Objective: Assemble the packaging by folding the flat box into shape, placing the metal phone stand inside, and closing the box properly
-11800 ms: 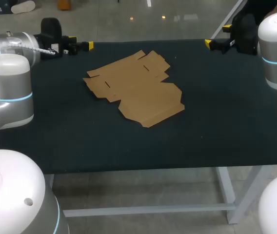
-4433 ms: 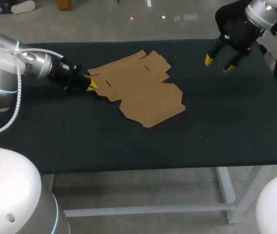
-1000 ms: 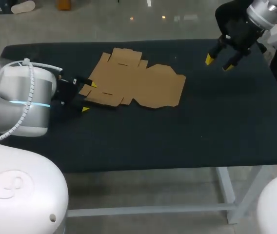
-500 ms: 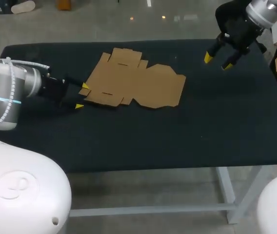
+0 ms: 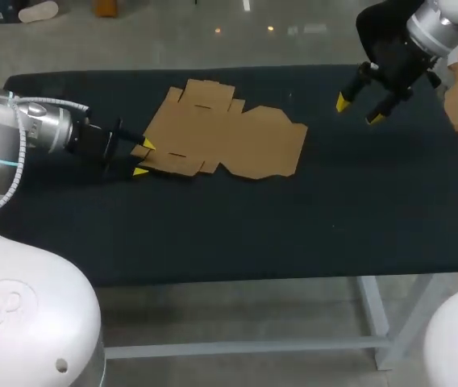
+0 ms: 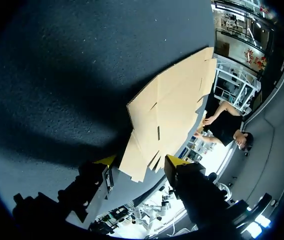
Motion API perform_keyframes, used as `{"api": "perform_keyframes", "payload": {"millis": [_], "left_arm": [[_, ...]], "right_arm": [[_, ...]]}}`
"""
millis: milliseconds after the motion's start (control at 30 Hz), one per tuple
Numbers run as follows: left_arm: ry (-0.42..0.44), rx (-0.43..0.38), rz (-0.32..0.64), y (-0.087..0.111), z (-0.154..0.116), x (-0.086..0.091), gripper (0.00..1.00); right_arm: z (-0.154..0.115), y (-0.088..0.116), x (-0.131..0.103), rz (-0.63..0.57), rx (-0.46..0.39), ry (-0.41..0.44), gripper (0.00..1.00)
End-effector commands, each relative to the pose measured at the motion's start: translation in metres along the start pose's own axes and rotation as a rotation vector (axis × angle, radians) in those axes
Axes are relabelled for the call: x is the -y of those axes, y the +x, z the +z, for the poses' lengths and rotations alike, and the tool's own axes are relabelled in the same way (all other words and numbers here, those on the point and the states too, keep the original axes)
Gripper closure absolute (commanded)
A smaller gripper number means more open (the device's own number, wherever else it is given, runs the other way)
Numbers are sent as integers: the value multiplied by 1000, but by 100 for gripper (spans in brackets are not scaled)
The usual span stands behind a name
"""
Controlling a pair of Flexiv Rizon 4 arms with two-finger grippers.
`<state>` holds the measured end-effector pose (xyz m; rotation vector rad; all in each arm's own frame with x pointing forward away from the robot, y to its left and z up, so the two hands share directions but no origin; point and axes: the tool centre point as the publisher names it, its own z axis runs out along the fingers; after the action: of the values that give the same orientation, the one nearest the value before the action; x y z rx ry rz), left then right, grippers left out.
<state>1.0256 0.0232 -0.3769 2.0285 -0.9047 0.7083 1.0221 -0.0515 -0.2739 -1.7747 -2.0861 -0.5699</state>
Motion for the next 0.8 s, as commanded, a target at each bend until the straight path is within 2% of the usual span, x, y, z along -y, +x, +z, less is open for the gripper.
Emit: {"api": "perform_keyframes", "payload": {"millis": [33, 167, 300, 367, 400, 433, 467, 733, 800], "left_arm": [[-175, 7, -4, 0, 2, 5, 46], [-195, 1, -12, -1, 7, 6, 44], [-213, 5, -19, -2, 14, 7, 49], [-216, 11, -24, -2, 17, 7, 56], [-214, 12, -27, -2, 18, 7, 64], [-210, 10, -29, -2, 20, 7, 91], [-209, 3, -31, -3, 20, 6, 100], [-141, -36, -16, -4, 21, -14, 100], [-107, -44, -13, -4, 21, -25, 100]], "right_arm": [[2, 0, 16, 10, -13, -69, 0], [7, -3, 21, 20, -22, -71, 0], [11, -6, 25, 33, -34, -76, 0], [12, -8, 26, 36, -37, -79, 0], [13, -8, 27, 37, -38, -81, 0], [13, -9, 27, 40, -38, -82, 0], [14, -9, 27, 41, -38, -82, 0], [14, -10, 28, 56, -23, -92, 0], [14, -10, 28, 56, -23, -92, 0]]}}
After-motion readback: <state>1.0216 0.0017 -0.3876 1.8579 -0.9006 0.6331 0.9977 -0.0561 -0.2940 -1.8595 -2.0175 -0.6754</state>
